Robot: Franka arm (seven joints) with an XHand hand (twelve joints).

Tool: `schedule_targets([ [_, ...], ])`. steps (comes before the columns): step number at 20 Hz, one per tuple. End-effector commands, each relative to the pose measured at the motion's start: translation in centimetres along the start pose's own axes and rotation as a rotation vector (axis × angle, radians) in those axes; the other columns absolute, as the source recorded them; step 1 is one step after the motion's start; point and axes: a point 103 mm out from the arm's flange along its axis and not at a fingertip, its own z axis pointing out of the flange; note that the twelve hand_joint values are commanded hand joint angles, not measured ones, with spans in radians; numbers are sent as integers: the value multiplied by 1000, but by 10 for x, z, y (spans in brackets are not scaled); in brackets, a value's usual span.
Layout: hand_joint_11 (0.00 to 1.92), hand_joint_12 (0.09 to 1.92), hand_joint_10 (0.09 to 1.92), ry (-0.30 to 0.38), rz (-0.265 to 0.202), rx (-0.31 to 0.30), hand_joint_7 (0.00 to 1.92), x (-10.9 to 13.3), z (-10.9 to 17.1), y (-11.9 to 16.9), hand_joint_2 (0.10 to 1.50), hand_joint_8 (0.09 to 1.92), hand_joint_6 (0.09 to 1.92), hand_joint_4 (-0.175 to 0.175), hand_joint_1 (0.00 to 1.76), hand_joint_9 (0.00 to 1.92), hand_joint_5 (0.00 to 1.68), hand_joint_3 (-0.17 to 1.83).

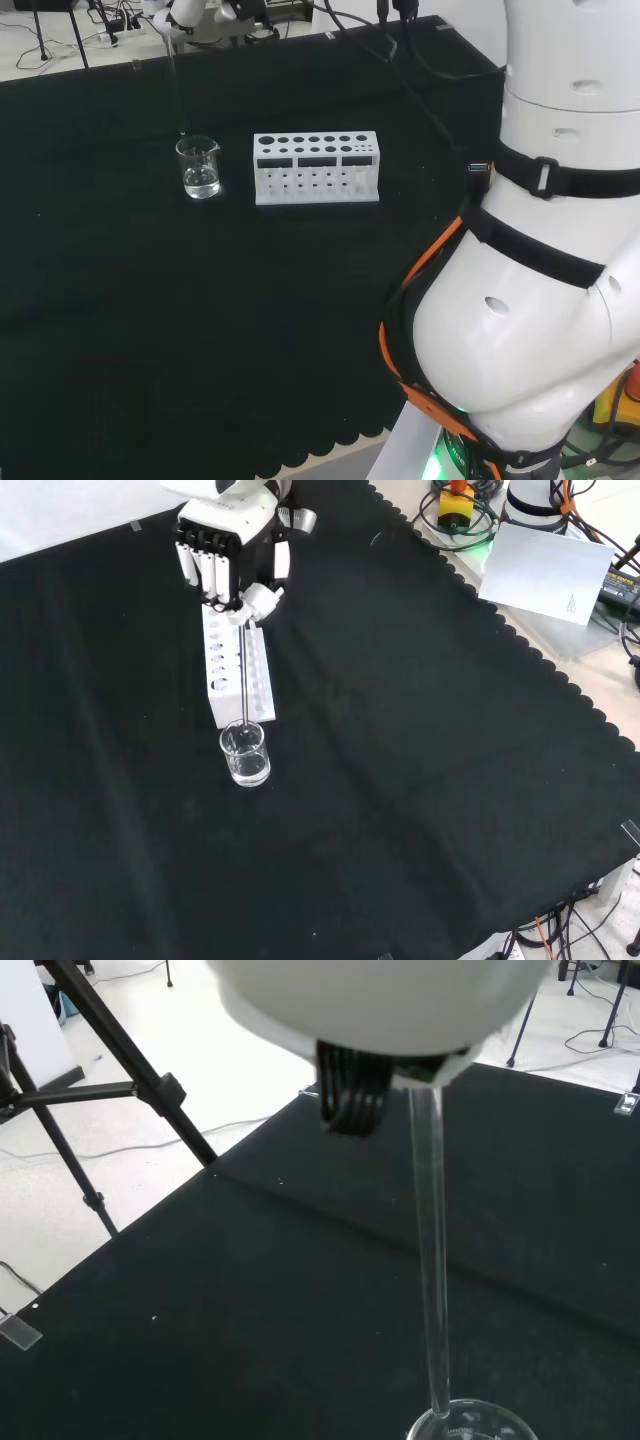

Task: Stir in the beaker to the left of the white test tube rack with the glass rod.

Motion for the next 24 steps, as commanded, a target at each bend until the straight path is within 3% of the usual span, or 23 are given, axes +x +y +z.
schedule_targets([
  [1,1490,983,668,2,1,25,1280,-20,19,12,531,1064,491,-175,1328,1751,1293,918],
  [10,1492,984,666,2,12,51,1280,-38,36,12,529,1064,491,-175,1328,1753,1294,920],
  [17,1492,984,665,24,13,88,1281,-49,68,15,529,1065,490,-175,1328,1755,1294,921],
  [24,1493,983,664,20,28,109,1282,-60,83,2,526,1063,491,-175,1328,1756,1297,925],
])
